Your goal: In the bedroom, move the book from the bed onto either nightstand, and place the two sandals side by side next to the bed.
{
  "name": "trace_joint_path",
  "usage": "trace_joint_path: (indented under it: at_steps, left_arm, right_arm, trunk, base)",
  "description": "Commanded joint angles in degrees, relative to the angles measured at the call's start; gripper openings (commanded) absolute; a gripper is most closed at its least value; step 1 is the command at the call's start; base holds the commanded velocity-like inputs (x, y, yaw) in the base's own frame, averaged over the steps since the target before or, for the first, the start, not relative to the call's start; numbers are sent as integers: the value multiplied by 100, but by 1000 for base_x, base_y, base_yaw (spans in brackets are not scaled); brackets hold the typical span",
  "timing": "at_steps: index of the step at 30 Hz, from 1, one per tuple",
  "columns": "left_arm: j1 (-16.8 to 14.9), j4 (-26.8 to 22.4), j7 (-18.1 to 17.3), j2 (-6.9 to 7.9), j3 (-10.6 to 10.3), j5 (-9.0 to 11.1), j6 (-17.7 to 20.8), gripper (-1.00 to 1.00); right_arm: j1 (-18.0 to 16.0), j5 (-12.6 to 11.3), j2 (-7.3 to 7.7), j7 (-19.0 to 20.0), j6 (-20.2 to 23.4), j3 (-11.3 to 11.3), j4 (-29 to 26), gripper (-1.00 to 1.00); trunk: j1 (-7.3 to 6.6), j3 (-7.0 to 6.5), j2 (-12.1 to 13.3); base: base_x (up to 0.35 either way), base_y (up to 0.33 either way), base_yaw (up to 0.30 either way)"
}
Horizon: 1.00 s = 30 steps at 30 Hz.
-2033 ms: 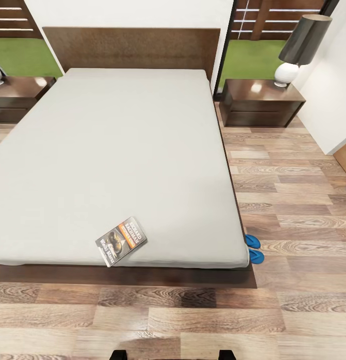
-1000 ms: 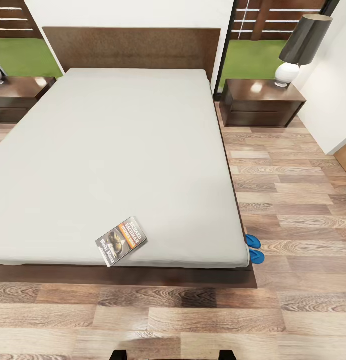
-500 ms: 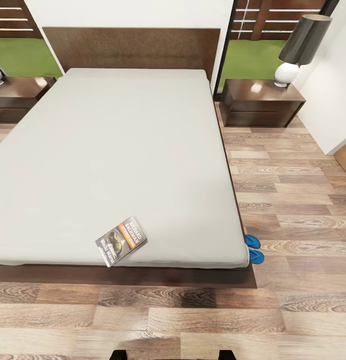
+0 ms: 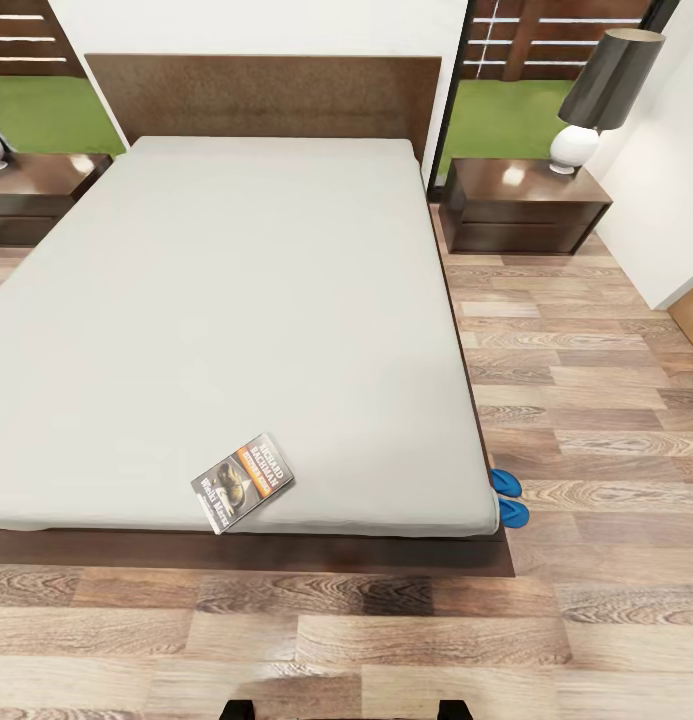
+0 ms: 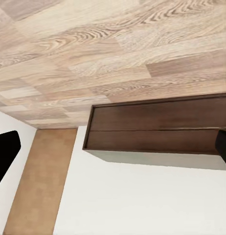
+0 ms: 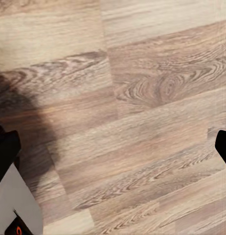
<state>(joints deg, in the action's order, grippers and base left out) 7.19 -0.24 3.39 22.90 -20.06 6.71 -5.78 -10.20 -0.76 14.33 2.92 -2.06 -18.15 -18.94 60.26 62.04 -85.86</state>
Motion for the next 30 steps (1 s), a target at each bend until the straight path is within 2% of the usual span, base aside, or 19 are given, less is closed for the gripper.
trace_joint_path:
  at_steps: [1, 4, 8, 25, 30]
  left_arm:
    - [11, -2, 7, -29, -50, 59, -16, 100]
    - [28, -2, -3, -88, -51, 59, -11, 100]
    - [37, -2, -8, -120, -51, 56, -5, 100]
    - [45, -2, -13, -152, -59, 50, -9, 100]
    - [51, -2, -15, -154, -59, 50, -25, 100]
  right_arm:
    - [-11, -12, 0, 154, -21, -35, 4, 100]
    - [-27, -21, 7, 444, -23, -42, 0, 100]
    - [-35, -30, 7, 611, -22, -45, -7, 100]
    - [-154, -38, 7, 867, -139, -44, -148, 100]
    - [-274, -35, -9, 1244, -175, -36, -168, 100]
  trunk:
    - [0, 2, -1]
    - [0, 2, -1]
    - [0, 2, -1]
    - [0, 2, -1]
    - [0, 2, -1]
  base:
    - [0, 0, 0]
    - [0, 0, 0]
    - [0, 0, 0]
    - [0, 0, 0]
    - [0, 0, 0]
